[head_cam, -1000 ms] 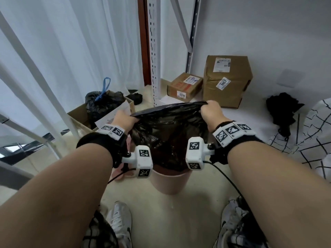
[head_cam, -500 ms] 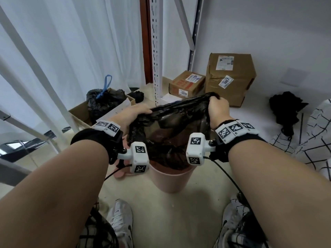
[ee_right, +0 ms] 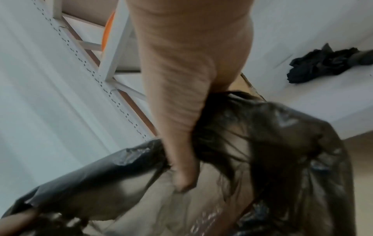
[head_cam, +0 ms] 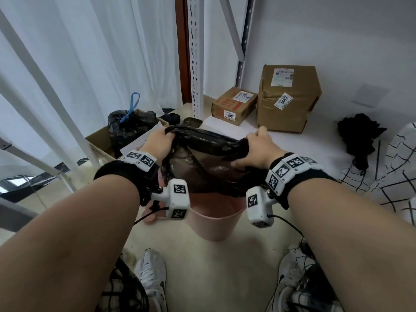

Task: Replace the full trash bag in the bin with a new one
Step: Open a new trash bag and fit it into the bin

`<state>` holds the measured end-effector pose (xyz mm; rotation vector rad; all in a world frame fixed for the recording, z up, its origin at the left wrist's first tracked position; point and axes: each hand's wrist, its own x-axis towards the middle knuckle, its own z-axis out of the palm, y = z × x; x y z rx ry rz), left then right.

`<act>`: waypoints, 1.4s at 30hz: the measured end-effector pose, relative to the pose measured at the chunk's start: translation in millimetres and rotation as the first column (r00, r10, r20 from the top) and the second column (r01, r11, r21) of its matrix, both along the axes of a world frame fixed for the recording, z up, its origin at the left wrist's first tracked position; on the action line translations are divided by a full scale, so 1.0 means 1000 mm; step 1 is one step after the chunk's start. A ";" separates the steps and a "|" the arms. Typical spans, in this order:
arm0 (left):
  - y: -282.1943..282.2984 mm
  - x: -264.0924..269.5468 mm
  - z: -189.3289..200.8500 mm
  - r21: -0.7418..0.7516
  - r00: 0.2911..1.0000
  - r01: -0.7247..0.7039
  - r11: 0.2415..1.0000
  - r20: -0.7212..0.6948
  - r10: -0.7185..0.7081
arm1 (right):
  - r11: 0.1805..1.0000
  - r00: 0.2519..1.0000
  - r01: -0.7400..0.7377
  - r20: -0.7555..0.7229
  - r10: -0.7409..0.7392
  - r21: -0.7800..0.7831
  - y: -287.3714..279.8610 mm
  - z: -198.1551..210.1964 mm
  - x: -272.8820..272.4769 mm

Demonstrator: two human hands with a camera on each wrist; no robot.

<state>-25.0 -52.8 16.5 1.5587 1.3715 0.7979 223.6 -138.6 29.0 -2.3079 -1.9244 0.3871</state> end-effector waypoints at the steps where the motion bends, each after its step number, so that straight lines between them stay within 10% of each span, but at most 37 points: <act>1: 0.002 0.000 0.000 -0.045 0.991 -0.042 0.998 0.125 0.048 | 1.000 0.999 -0.005 0.049 0.004 0.020 0.000 -0.003 -0.001; 5: 0.003 0.001 0.009 -0.115 0.929 -0.117 0.986 0.338 0.150 | 0.993 0.999 0.050 -0.009 -0.049 0.109 0.003 -0.004 -0.004; 10: -0.012 0.005 0.017 0.068 0.979 0.120 0.990 -0.172 -0.107 | 0.911 0.874 0.310 -0.458 -0.161 0.271 0.003 0.009 -0.003; 13: -0.028 0.000 0.017 0.175 0.611 0.394 0.902 -0.783 -0.115 | 0.865 0.830 0.412 -0.510 -0.227 0.286 0.003 0.012 0.002; 16: -0.028 -0.003 0.005 0.296 0.400 0.479 0.826 -0.911 0.095 | 0.816 0.843 0.469 -0.448 -0.299 0.338 0.005 0.010 0.006; 18: -0.025 -0.002 -0.001 0.347 0.442 0.454 0.821 -0.887 0.130 | 0.788 0.855 0.463 -0.439 -0.275 0.407 0.003 0.009 0.006; 21: -0.014 -0.004 -0.009 0.335 0.726 0.216 0.917 -0.683 0.079 | 0.832 0.920 0.313 -0.363 -0.146 0.459 0.000 0.008 0.007; 25: 0.003 -0.008 -0.023 -0.066 0.991 -0.014 0.998 -0.134 0.005 | 0.931 0.961 0.123 -0.276 -0.024 0.344 0.003 -0.003 0.009; 32: 0.000 0.018 -0.016 -0.308 0.900 -0.087 0.947 0.383 0.207 | 0.986 0.984 0.158 0.073 -0.162 0.050 -0.003 -0.027 0.005; 36: 0.002 0.028 -0.010 -0.235 0.935 -0.073 0.969 0.322 0.149 | 0.958 0.957 0.266 0.093 -0.276 0.103 -0.001 -0.026 0.008; 39: 0.001 0.026 -0.015 -0.159 0.990 0.136 0.978 -0.005 -0.138 | 0.907 0.914 0.405 -0.081 -0.398 0.118 0.003 -0.020 0.013; 42: -0.011 0.026 -0.018 -0.064 0.860 0.269 0.961 -0.434 -0.269 | 0.862 0.864 0.479 -0.263 -0.430 0.164 0.005 -0.015 0.012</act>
